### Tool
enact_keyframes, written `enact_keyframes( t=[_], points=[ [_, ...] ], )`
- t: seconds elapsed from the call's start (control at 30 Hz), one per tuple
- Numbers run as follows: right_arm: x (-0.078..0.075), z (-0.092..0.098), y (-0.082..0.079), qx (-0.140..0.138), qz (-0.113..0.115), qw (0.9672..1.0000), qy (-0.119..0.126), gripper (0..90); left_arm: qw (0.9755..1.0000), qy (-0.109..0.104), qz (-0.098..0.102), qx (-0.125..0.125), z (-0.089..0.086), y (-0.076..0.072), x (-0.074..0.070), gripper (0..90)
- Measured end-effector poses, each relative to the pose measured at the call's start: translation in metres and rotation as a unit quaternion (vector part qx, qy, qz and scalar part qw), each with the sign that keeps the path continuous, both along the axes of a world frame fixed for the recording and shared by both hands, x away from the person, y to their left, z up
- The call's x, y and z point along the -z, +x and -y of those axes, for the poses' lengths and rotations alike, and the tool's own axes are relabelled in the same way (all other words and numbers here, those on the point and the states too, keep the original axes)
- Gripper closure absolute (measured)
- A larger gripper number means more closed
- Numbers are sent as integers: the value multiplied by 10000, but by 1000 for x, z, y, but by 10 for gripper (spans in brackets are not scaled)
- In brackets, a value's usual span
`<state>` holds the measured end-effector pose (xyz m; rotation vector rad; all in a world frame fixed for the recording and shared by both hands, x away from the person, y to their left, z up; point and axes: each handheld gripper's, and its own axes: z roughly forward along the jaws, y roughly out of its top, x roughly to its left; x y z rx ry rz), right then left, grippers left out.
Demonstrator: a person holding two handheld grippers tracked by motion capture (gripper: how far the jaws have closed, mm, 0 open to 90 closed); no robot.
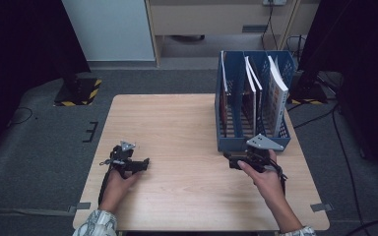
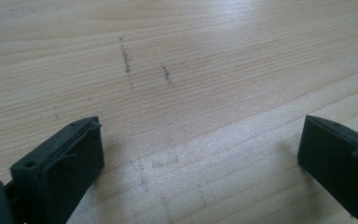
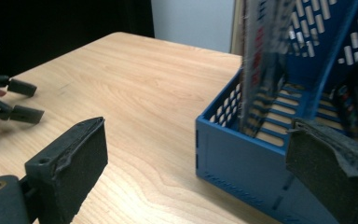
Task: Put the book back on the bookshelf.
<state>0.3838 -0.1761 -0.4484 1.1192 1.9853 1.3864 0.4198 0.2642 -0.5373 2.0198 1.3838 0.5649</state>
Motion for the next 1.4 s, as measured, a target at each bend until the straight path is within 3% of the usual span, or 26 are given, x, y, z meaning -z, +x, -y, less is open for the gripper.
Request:
enact_keyframes(
  t=[0.53, 0.93, 1.07, 1.13, 1.4],
  points=[
    [19, -34, -1, -436, -305, 9983, -247, 69, 10000, 1, 0, -1, 0, 0, 0, 0],
    [47, -62, -1, -835, -789, 9916, -587, 72, 10000, 4, -7, 7, 1, 0, 0, 0],
    [61, -73, 1, -978, -1069, 9870, -698, 78, 10000, 3, -7, 6, 1, 0, 0, 0],
    [64, -79, 2, -1050, -1097, 9853, -784, 79, 10000, 1, -4, 7, 1, 0, 0, 0],
    [75, -94, 10, -1051, -1203, 9837, -827, 82, 10000, -2, 0, 27, 1, -1, 0, 0]
  ],
)
